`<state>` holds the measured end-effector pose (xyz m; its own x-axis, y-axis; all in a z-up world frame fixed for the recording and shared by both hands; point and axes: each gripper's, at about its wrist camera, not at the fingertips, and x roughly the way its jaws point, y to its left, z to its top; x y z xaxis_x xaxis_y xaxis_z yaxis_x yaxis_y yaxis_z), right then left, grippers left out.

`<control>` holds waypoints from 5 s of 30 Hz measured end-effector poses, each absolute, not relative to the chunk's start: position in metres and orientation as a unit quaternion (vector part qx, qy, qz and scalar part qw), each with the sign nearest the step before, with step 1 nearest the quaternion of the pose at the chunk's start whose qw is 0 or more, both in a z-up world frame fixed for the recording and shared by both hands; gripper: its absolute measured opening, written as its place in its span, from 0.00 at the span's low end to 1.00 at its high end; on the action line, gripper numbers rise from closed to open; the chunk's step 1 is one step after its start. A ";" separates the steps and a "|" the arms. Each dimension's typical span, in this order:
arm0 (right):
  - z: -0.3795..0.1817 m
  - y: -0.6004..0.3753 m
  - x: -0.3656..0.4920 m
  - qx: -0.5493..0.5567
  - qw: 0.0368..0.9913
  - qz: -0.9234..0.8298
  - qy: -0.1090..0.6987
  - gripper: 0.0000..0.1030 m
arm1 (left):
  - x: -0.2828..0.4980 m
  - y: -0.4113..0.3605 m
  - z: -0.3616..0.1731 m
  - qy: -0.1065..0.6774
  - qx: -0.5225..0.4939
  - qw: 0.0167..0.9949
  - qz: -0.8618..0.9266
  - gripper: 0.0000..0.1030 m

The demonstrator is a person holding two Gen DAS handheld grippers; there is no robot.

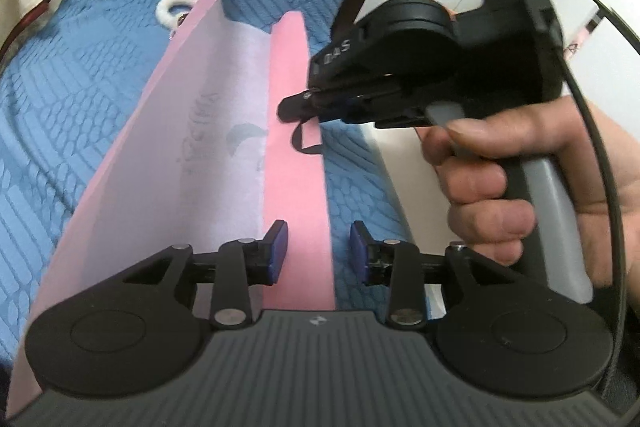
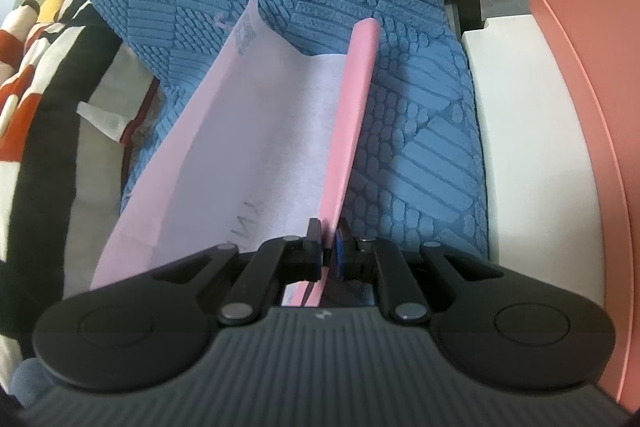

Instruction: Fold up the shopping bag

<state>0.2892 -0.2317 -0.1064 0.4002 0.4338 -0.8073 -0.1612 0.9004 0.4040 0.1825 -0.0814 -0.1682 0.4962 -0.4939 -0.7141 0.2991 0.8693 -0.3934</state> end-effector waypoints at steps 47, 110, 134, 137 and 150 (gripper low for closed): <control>-0.108 -0.182 0.269 0.073 0.842 0.231 0.481 0.24 | 0.202 0.013 -0.183 0.484 -0.315 0.808 -0.118 0.06; -0.120 -0.217 0.303 0.240 0.798 0.252 0.492 0.19 | 0.199 -0.001 -0.186 0.496 -0.242 0.823 -0.133 0.06; -0.103 -0.227 0.259 0.192 0.810 0.243 0.498 0.08 | 0.178 -0.017 -0.167 0.455 -0.224 0.846 -0.164 0.41; -0.103 -0.231 0.259 0.189 0.810 0.236 0.502 0.08 | 0.175 -0.029 -0.162 0.448 -0.209 0.849 -0.188 0.42; -0.101 -0.250 0.258 0.219 0.801 0.227 0.509 0.11 | 0.168 -0.062 -0.158 0.454 -0.073 0.873 -0.165 0.21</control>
<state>0.2578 -0.2503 -0.1012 0.3785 0.5860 -0.7165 -0.1398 0.8014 0.5816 0.1677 -0.0619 -0.1578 0.5341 -0.3535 -0.7680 0.2212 0.9352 -0.2766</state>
